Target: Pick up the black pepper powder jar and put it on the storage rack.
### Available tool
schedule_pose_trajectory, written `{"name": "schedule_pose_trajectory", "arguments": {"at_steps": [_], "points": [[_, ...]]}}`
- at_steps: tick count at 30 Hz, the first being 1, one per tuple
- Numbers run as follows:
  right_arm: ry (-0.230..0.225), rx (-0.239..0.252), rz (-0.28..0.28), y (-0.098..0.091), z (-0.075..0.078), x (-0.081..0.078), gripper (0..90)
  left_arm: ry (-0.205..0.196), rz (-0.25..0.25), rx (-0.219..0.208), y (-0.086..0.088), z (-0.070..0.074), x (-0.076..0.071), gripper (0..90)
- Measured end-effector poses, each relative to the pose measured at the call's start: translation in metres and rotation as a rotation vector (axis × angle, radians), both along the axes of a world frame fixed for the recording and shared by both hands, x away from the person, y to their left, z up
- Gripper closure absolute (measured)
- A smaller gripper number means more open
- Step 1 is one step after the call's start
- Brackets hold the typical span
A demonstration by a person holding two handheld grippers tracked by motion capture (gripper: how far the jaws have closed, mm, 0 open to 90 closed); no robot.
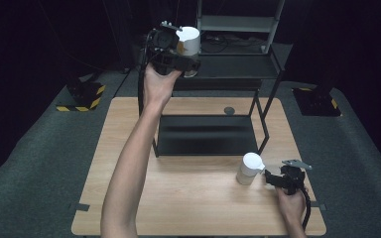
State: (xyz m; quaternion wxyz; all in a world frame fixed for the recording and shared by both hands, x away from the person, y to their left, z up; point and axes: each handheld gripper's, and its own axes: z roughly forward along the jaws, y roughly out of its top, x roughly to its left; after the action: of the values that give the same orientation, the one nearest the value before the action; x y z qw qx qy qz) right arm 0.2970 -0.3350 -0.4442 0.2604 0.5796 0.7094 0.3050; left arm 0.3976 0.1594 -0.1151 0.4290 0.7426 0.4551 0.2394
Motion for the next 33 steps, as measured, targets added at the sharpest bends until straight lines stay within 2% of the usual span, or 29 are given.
{"name": "schedule_pose_trajectory", "arguments": {"at_steps": [4, 6, 12, 22, 28, 33], "points": [[-0.001, 0.001, -0.001, 0.0, 0.0, 0.0, 9.9, -0.003, -0.01, 0.002, 0.004, -0.006, -0.007, 4.4], [-0.001, 0.0, 0.0, 0.0, 0.0, 0.0, 9.9, -0.007, -0.018, -0.01, 0.007, -0.01, -0.011, 4.5], [-0.001, 0.0, 0.0, 0.0, 0.0, 0.0, 9.9, -0.019, -0.035, 0.004, 0.009, -0.026, -0.024, 4.9], [-0.002, -0.002, 0.001, 0.0, 0.0, 0.0, 9.9, -0.033, -0.044, -0.023, 0.021, -0.055, -0.044, 4.8], [-0.002, -0.002, 0.001, 0.0, 0.0, 0.0, 9.9, -0.027, -0.042, -0.02, 0.025, -0.068, -0.05, 4.8], [-0.002, -0.002, 0.001, 0.0, 0.0, 0.0, 9.9, -0.021, -0.042, -0.046, 0.031, -0.083, -0.054, 4.8]]}}
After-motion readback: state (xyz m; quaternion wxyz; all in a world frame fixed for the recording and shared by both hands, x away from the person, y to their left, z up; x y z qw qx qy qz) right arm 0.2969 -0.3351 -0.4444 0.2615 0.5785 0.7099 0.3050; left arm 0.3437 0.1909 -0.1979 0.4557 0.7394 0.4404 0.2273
